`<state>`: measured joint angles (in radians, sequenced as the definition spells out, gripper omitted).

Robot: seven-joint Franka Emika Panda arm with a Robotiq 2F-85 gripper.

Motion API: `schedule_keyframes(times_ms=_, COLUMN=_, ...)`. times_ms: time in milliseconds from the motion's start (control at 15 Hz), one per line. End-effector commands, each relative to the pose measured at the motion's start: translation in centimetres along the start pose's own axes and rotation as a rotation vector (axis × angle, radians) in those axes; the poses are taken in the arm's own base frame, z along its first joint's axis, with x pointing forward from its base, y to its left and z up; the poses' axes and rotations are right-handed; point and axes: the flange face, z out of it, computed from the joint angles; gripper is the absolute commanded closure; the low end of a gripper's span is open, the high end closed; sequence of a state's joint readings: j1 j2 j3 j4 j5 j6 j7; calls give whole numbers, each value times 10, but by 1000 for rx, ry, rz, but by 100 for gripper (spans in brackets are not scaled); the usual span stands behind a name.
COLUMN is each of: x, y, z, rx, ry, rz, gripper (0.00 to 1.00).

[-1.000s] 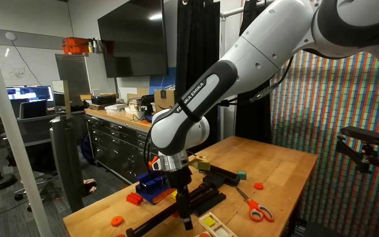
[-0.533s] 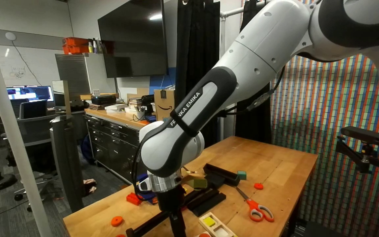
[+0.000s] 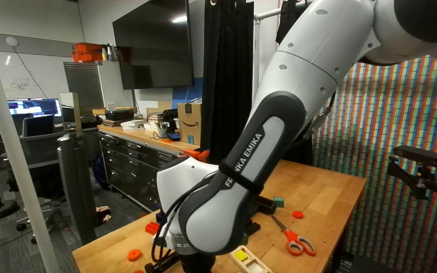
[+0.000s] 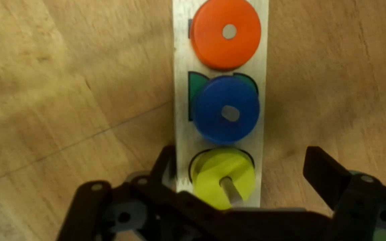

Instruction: Unhang the yellow object from the wooden object and put it on the table

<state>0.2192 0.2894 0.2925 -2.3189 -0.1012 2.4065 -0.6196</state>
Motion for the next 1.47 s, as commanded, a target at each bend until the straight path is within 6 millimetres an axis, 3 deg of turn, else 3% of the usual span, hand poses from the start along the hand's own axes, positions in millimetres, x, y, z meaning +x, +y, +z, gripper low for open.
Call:
schedule_keyframes(times_ms=0, x=-7, y=-29, z=-1, rx=-115, ry=50, rz=1, gripper=0)
schedule_keyframes(times_ms=267, x=-15, y=-45, z=-3, rx=-207, ry=122, rz=53, gripper=0)
schedule_keyframes(times_ms=533, x=-16, y=-47, z=-10, rx=-247, ry=134, rz=116, gripper=0)
schedule_keyframes(times_ms=1400, x=-15, y=-8, z=-23, rx=-237, ry=103, rz=228, gripper=0)
